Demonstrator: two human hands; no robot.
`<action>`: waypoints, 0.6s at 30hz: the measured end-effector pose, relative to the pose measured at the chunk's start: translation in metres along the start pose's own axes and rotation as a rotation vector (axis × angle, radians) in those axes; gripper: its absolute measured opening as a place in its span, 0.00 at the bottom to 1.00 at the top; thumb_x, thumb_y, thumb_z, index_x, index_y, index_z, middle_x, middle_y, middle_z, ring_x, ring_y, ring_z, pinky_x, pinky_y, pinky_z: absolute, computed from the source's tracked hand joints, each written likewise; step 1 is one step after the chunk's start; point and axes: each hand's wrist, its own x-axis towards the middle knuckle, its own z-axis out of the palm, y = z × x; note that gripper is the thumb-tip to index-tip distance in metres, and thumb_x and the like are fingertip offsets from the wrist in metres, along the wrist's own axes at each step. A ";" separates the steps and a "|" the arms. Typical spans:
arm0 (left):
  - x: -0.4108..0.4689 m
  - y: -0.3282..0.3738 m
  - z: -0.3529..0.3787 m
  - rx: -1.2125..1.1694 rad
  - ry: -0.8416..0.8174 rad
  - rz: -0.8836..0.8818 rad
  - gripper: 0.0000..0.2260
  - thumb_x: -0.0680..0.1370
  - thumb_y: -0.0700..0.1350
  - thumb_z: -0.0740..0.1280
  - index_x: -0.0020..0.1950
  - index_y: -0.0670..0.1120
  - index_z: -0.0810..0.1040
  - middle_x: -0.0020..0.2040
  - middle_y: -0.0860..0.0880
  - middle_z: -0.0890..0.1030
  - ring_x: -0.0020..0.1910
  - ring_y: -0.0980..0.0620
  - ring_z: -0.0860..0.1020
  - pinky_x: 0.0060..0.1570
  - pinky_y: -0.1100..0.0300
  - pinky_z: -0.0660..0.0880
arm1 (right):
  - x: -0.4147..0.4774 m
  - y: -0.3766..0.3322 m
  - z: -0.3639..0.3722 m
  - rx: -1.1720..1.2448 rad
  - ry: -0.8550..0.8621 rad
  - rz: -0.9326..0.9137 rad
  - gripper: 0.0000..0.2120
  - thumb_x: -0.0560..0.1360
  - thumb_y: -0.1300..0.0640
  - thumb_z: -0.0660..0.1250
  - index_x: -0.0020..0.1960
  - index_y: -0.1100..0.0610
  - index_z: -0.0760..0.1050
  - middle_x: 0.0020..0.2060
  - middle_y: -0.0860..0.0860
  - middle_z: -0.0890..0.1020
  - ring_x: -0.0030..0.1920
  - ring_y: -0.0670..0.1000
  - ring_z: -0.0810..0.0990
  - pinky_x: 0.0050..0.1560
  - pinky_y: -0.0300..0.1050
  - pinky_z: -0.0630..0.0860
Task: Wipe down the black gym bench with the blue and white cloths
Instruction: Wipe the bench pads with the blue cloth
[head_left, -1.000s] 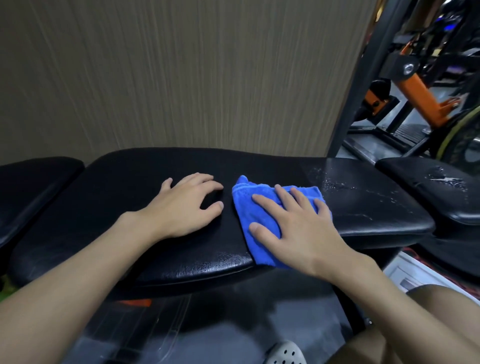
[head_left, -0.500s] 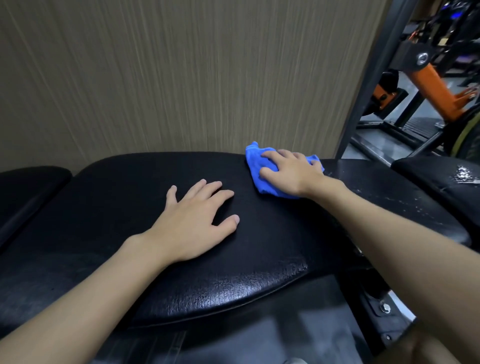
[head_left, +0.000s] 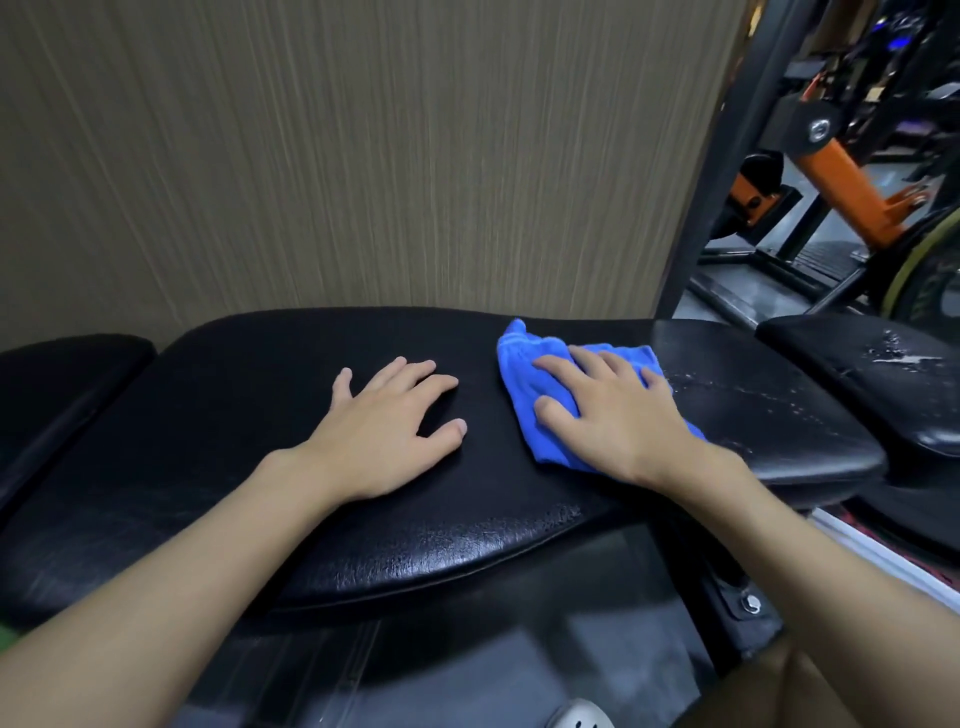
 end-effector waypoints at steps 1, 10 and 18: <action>-0.001 0.000 0.000 0.001 0.001 -0.001 0.28 0.77 0.67 0.50 0.76 0.60 0.58 0.79 0.57 0.54 0.78 0.54 0.47 0.73 0.36 0.43 | -0.014 0.000 -0.001 -0.003 -0.008 0.001 0.29 0.73 0.35 0.45 0.73 0.36 0.60 0.76 0.44 0.62 0.76 0.52 0.57 0.73 0.63 0.53; 0.006 0.019 -0.008 -0.019 0.029 0.019 0.24 0.79 0.61 0.54 0.75 0.59 0.61 0.78 0.56 0.58 0.78 0.54 0.52 0.73 0.35 0.49 | -0.062 -0.006 -0.016 -0.030 -0.019 -0.013 0.38 0.68 0.27 0.37 0.76 0.35 0.54 0.80 0.47 0.52 0.79 0.53 0.46 0.75 0.63 0.44; 0.024 0.033 0.008 0.002 -0.001 0.065 0.25 0.80 0.62 0.51 0.77 0.59 0.58 0.79 0.59 0.53 0.78 0.56 0.47 0.72 0.35 0.45 | 0.017 0.021 -0.006 -0.009 -0.063 0.035 0.33 0.69 0.33 0.45 0.73 0.35 0.58 0.76 0.45 0.61 0.76 0.52 0.57 0.71 0.64 0.54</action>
